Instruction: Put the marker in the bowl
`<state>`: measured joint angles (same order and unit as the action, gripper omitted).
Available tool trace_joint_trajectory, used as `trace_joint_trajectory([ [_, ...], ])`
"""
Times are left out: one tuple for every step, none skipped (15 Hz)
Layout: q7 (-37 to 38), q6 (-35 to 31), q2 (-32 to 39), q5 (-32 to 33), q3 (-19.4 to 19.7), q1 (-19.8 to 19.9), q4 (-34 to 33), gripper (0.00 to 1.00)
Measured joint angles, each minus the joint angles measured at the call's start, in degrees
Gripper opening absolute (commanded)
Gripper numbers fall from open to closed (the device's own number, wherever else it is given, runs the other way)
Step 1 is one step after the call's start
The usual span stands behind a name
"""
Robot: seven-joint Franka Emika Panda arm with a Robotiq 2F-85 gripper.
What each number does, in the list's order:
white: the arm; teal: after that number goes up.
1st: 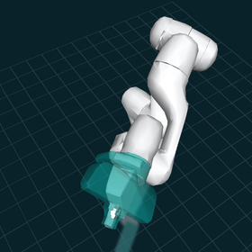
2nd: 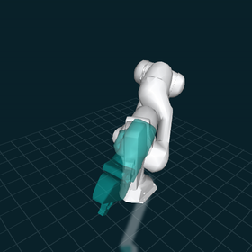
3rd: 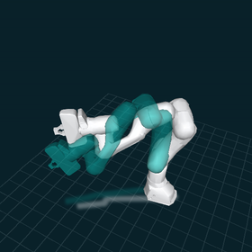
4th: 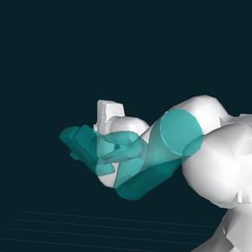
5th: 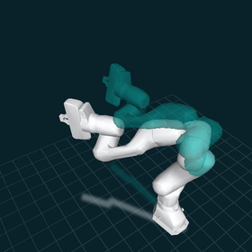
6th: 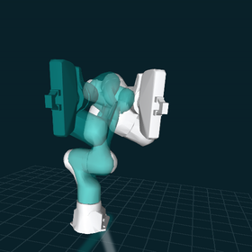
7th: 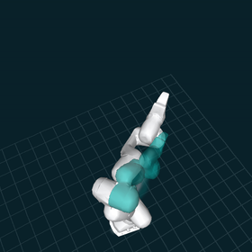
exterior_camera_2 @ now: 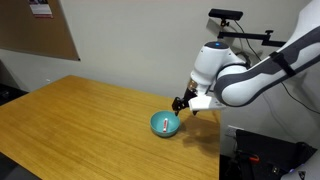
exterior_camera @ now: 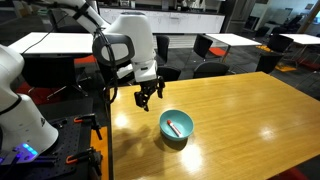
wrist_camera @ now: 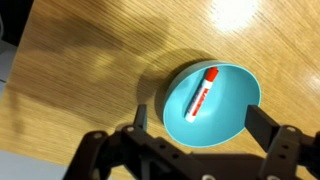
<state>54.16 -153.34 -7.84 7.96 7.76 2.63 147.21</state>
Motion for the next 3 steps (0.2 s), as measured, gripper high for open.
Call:
trace_joint_trajectory([
  [-0.93, 0.0, -1.1, -0.11, -0.35, 0.17, 0.99, 1.0],
  [-1.16, 0.0, -1.9, -0.12, -0.58, 0.33, 1.68, 1.0],
  [-1.2, 0.0, -2.38, -0.12, -0.68, 0.43, 2.08, 1.0],
])
